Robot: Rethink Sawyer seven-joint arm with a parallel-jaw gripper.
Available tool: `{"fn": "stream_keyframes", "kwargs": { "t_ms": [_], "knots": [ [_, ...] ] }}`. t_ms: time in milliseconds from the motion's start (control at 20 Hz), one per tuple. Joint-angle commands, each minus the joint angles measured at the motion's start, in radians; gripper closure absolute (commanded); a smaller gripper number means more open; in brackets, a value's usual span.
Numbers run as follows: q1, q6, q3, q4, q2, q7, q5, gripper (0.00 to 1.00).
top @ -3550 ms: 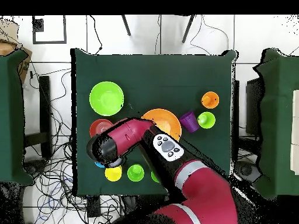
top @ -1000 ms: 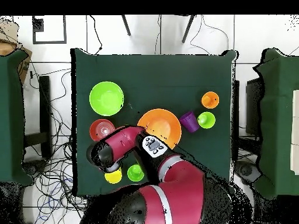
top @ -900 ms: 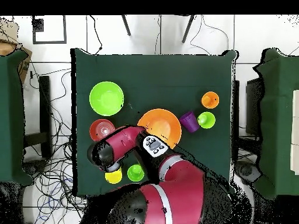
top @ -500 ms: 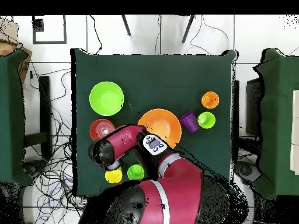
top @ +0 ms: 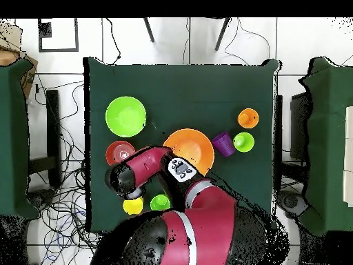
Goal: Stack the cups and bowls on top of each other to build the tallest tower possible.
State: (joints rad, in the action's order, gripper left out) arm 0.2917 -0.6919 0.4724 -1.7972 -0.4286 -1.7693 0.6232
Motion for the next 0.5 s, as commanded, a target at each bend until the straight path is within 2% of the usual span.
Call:
{"fn": "stream_keyframes", "kwargs": {
  "t_ms": [50, 400, 450, 500],
  "knots": [
    [-0.028, 0.104, -0.046, 0.093, 0.049, -0.040, 0.079, 0.00],
    [-0.035, 0.093, -0.050, 0.099, 0.051, -0.028, 0.072, 0.00],
    [-0.038, 0.093, -0.053, 0.100, 0.052, -0.030, 0.072, 1.00],
    [-0.039, 0.093, -0.055, 0.100, 0.052, -0.030, 0.074, 1.00]
  ]
}}
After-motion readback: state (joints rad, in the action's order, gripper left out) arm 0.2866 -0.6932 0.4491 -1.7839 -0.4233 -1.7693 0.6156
